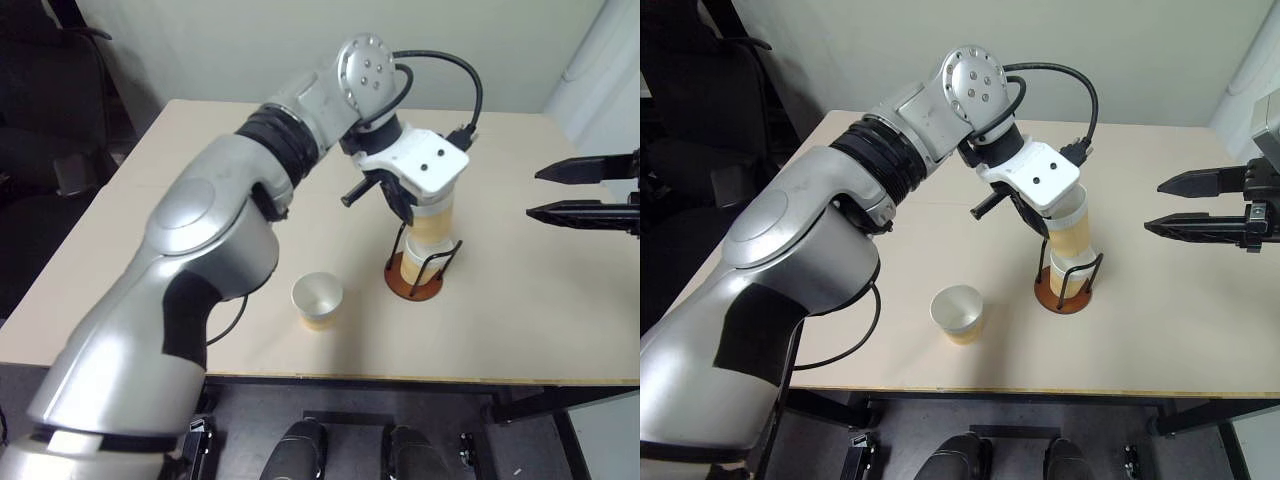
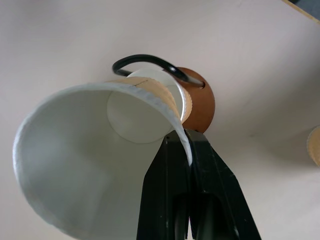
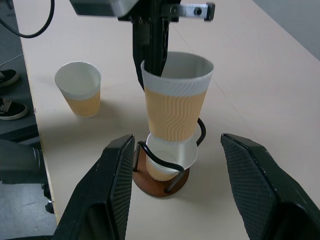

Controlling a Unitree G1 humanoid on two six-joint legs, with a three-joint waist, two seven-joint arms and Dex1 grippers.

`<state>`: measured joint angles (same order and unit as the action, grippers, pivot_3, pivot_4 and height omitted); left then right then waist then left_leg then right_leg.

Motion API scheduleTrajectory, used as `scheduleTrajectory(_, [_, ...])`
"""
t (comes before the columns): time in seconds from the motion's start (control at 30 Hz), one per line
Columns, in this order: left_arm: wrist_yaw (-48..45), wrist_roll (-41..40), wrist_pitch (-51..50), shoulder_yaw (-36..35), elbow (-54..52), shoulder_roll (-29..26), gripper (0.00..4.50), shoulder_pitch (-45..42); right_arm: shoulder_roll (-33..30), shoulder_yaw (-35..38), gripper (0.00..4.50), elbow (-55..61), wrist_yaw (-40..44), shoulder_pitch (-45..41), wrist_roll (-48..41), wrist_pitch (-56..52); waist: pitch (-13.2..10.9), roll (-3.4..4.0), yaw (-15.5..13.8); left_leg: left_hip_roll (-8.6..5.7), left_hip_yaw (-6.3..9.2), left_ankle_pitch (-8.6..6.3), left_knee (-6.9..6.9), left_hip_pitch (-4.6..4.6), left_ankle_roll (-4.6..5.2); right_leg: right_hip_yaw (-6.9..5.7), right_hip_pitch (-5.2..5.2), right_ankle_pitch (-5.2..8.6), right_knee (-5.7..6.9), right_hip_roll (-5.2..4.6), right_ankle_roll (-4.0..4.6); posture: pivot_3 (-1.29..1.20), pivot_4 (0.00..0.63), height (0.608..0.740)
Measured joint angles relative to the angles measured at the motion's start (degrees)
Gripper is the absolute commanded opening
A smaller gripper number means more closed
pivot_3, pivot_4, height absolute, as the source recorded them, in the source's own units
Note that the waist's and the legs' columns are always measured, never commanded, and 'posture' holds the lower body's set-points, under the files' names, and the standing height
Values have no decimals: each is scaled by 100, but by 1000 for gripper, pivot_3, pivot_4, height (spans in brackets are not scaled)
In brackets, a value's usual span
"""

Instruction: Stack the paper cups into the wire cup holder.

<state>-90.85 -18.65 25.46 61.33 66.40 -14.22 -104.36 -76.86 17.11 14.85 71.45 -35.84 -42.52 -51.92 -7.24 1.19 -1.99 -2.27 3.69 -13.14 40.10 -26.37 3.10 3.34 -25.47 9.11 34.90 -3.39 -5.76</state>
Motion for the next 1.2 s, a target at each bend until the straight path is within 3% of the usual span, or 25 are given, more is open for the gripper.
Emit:
scheduleTrajectory(0.37, [0,765,234,-685,424,429,9,178,-34,61,2749,85,-64,149,-14,5,0,0,-4,-1,0,-3,1,1,4,2,2,1,0,0,-2,0,150,740])
scheduleTrajectory(1.07, [0,1916,559,-1476,744,654,9,237,-55,65,2749,185,-154,198,-112,-28,0,0,-4,-1,0,-6,0,1,5,3,2,5,-2,1,-4,0,150,740])
scheduleTrajectory(1.2, [-1,2059,527,-1621,786,726,959,261,-58,87,2749,246,-160,312,-126,-61,0,0,-5,-1,0,-7,-1,1,6,3,2,5,-2,1,-4,0,150,740])
